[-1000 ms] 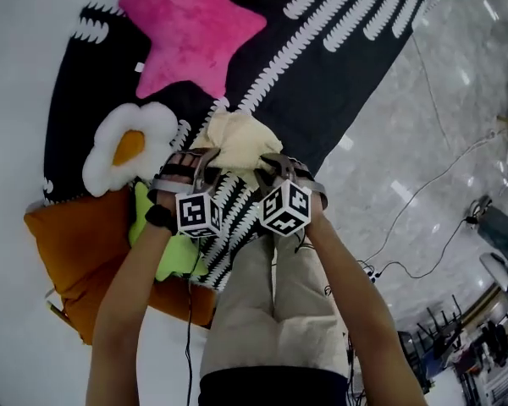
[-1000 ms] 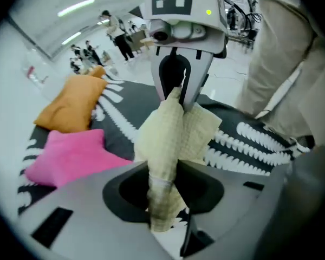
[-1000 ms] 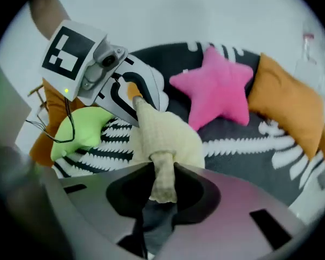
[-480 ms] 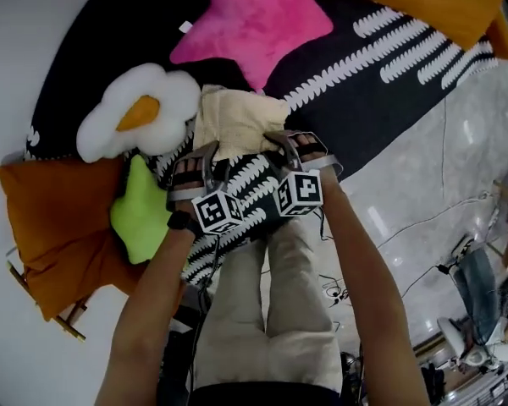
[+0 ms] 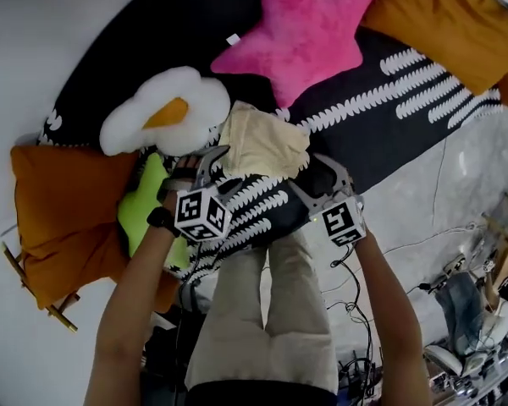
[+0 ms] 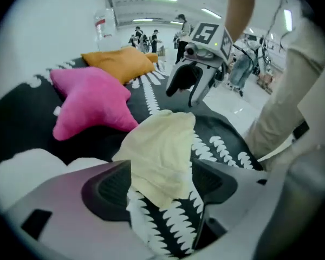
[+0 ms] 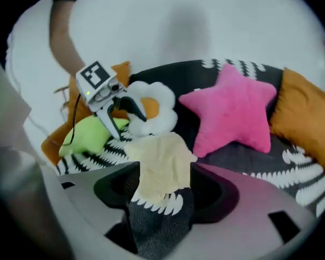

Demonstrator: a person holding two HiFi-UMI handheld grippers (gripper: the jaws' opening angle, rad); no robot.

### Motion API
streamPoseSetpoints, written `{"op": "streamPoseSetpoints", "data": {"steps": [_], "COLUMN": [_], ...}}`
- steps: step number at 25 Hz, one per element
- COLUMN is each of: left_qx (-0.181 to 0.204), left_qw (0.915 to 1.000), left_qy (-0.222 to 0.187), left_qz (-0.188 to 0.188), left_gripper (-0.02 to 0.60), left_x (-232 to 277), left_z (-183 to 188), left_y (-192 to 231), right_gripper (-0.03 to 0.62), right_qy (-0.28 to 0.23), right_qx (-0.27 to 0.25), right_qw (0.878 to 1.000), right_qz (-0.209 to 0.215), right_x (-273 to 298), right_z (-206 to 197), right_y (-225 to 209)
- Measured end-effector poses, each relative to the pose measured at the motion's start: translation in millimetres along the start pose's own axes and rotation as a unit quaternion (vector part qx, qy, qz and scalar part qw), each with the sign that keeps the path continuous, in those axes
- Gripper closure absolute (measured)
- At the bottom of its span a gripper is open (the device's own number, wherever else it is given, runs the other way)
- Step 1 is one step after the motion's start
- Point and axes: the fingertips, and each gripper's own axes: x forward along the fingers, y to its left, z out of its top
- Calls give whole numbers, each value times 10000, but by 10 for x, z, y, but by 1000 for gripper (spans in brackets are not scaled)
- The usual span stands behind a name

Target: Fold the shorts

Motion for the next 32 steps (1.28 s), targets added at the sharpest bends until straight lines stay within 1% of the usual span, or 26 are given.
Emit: {"op": "streamPoseSetpoints", "data": {"steps": [1, 2, 3, 4, 5, 6, 7, 8, 11, 13, 15, 16, 17, 18, 20, 22, 23, 24, 25, 26, 27, 28, 29, 30, 31, 32], "left_qx": [-250, -544, -804, -943, -946, -868, -779, -720, -750, -723, -469, -356, -282, -208, 51, 384, 569, 812, 1156, 1607, 2106, 2555, 2866, 3001, 2980, 2852], "left_qw": [9991, 9962, 9920, 9882, 9860, 9860, 9875, 9896, 9915, 9922, 9959, 9972, 9980, 9986, 9996, 9991, 9983, 9967, 9929, 9852, 9735, 9600, 9487, 9430, 9435, 9484], "left_qy": [7, 57, 181, 353, 507, 608, 643, 632, 618, 636, 585, 547, 499, 438, 259, 61, 12, 27, 115, 255, 414, 560, 666, 719, 730, 727], "left_qz": [-346, -679, -952, -1156, -1275, -1288, -1208, -1077, -870, -793, -502, -370, -282, -217, -44, 144, 126, -18, -261, -535, -786, -998, -1161, -1250, -1252, -1182], "left_gripper": [244, 297, 317, 357, 412, 444, 505, 541, 551, 551, 537, 515, 467, 425, 385, 385, 385, 385, 367, 305, 264, 259, 250, 249, 249, 249], "left_x": [149, 302, 445, 558, 623, 640, 621, 580, 425, 336, 231, 173, 114, 54, -67, -151, -152, -114, -36, 72, 198, 328, 452, 560, 649, 717], "left_z": [31, 57, 50, 15, -22, -47, -57, -61, -198, -357, -405, -381, -335, -273, -116, 74, 170, 256, 318, 344, 322, 251, 148, 49, -20, -65], "left_y": [103, 152, 141, 88, 28, -18, -58, -119, -515, -757, -827, -812, -776, -720, -512, -172, 3, 146, 239, 275, 256, 193, 112, 45, 7, -9], "right_gripper": [292, 321, 378, 423, 513, 571, 572, 572, 572, 572, 562, 544, 503, 449, 443, 442, 445, 445, 445, 444, 442, 427, 390, 354, 337, 318], "right_qy": [-29, 4, 111, 295, 549, 827, 1059, 1210, 1427, 1520, 1455, 1362, 1246, 1120, 866, 599, 475, 398, 405, 525, 756, 1059, 1360, 1592, 1749, 1879], "right_qx": [372, 602, 731, 768, 688, 498, 261, 51, -273, -480, -602, -561, -474, -380, -223, -50, 23, 44, -23, -198, -474, -806, -1131, -1388, -1555, -1652], "right_qw": [9993, 9982, 9972, 9965, 9959, 9949, 9933, 9914, 9841, 9791, 9796, 9819, 9847, 9877, 9931, 9970, 9981, 9987, 9986, 9974, 9938, 9870, 9780, 9695, 9638, 9600], "right_qz": [-42, -14, 56, 132, 204, 284, 384, 505, 1023, 1266, 1249, 1194, 1121, 1021, 758, 496, 389, 328, 346, 461, 658, 896, 1108, 1240, 1280, 1258], "right_x": [65, 146, 237, 340, 452, 557, 631, 657, 559, 526, 498, 469, 427, 377, 289, 254, 253, 262, 285, 323, 373, 430, 491, 554, 622, 693], "right_z": [23, 19, -21, -97, -193, -285, -351, -391, -495, -560, -548, -511, -461, -405, -283, -118, -21, 68, 124, 121, 46, -92, -259, -413, -531, -616], "right_y": [-127, -203, -230, -224, -196, -154, -101, -36, 266, 476, 564, 560, 531, 485, 358, 198, 114, 43, 2, 10, 66, 153, 237, 290, 307, 302]}}
